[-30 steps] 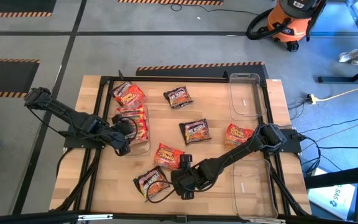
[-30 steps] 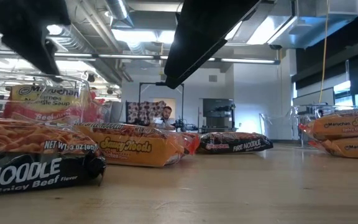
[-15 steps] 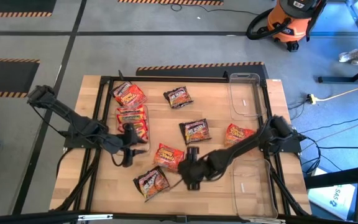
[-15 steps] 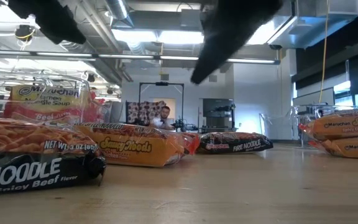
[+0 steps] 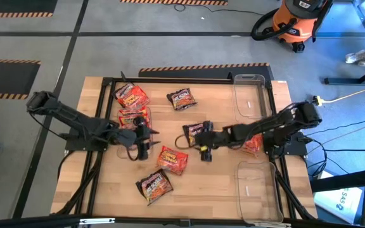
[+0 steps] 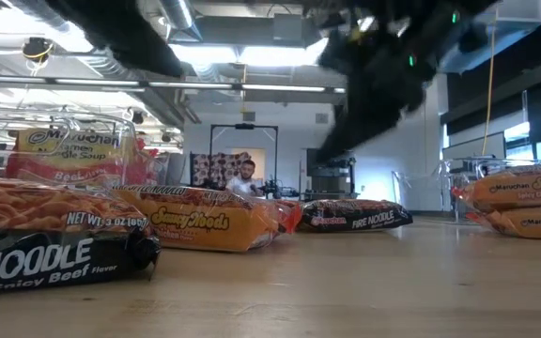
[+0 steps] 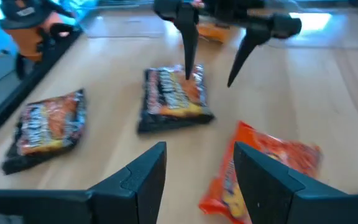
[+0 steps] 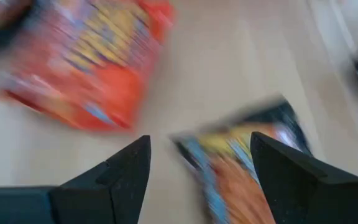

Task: Sort Maruchan noodles
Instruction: Put the black noodle pack into the top transparent bin

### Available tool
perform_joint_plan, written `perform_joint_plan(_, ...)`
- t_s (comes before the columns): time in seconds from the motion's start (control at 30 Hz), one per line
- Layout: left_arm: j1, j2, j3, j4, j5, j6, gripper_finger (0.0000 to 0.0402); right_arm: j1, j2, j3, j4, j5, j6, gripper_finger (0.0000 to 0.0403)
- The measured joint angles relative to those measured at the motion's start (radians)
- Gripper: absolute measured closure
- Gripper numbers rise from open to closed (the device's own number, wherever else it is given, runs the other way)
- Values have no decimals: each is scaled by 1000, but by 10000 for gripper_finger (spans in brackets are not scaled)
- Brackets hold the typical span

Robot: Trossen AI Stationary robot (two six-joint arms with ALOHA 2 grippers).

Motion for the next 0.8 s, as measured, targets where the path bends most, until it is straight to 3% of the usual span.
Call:
perform_joint_plan(0.33, 158, 88, 0, 194, 7, 55, 221, -125, -44, -88, -12, -70, 43, 148)
perform_joint_plan(0.57, 222, 198, 0, 288, 157, 116, 221, -135, -54, -88, -17, -99, 112, 148)
perform_joint_plan(0.8, 248, 263, 0, 396, 208, 158, 221, -133, -55, -74, 2, -99, 215, 148)
